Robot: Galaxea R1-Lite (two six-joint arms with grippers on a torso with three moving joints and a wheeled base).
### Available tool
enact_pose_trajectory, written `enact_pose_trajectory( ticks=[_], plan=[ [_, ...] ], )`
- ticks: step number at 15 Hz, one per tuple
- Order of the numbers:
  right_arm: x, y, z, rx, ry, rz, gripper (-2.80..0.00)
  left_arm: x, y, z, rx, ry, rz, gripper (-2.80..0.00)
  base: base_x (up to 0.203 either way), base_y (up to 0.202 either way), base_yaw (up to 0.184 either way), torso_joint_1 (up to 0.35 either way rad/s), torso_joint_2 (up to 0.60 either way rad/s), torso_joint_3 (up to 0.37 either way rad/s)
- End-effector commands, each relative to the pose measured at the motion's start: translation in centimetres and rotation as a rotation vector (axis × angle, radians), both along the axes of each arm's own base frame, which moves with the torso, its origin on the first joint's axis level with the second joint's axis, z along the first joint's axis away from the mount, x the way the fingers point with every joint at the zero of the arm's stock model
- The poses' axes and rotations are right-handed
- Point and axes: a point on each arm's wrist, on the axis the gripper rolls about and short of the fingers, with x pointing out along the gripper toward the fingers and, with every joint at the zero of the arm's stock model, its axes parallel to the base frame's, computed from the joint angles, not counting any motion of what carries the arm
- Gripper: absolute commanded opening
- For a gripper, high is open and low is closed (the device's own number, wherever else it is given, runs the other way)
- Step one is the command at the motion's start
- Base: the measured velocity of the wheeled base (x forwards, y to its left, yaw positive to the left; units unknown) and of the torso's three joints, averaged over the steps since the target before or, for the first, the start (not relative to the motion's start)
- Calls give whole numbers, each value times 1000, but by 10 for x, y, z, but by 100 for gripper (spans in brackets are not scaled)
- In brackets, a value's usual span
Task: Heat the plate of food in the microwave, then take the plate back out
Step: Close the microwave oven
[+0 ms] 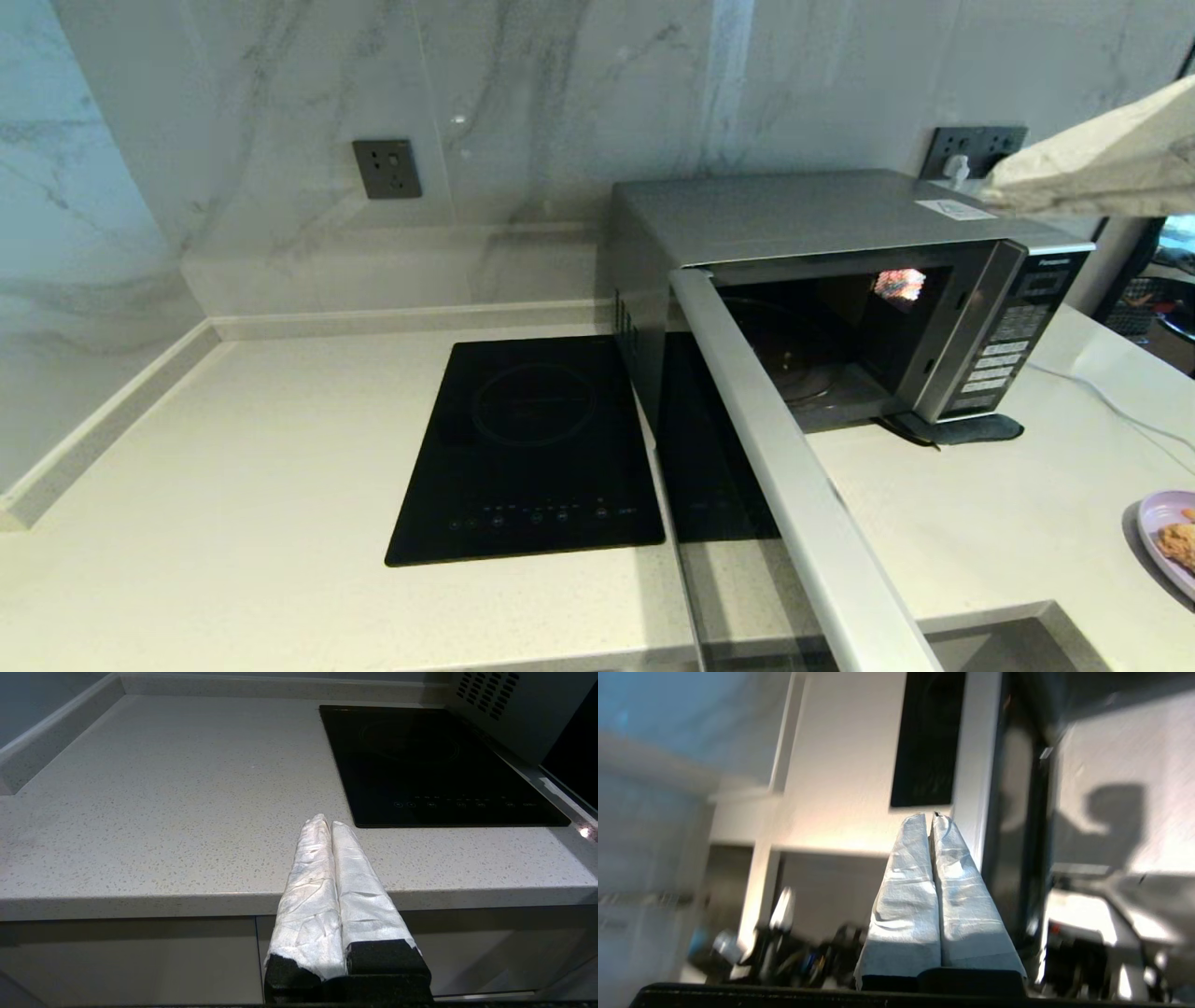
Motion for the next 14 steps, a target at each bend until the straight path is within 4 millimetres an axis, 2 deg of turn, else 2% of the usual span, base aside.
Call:
enact_pose_trajectory(
  ticks=[1,7,11,14],
  plan=[
    [-16,7,-5,-11,56,76,-280,0,0,0,-1,0,1,-280,0,0,0,0,0,0],
    [-30,21,-34,-190,340,312,-280,0,0,0,-1,0,1,-280,0,0,0,0,0,0],
    [-29,35,-39,-194,381,448,-280,0,0,0,-1,0,1,-280,0,0,0,0,0,0],
    [-18,60,-39,-137,326,477,-280,0,0,0,-1,0,1,-280,0,0,0,0,0,0]
  ],
)
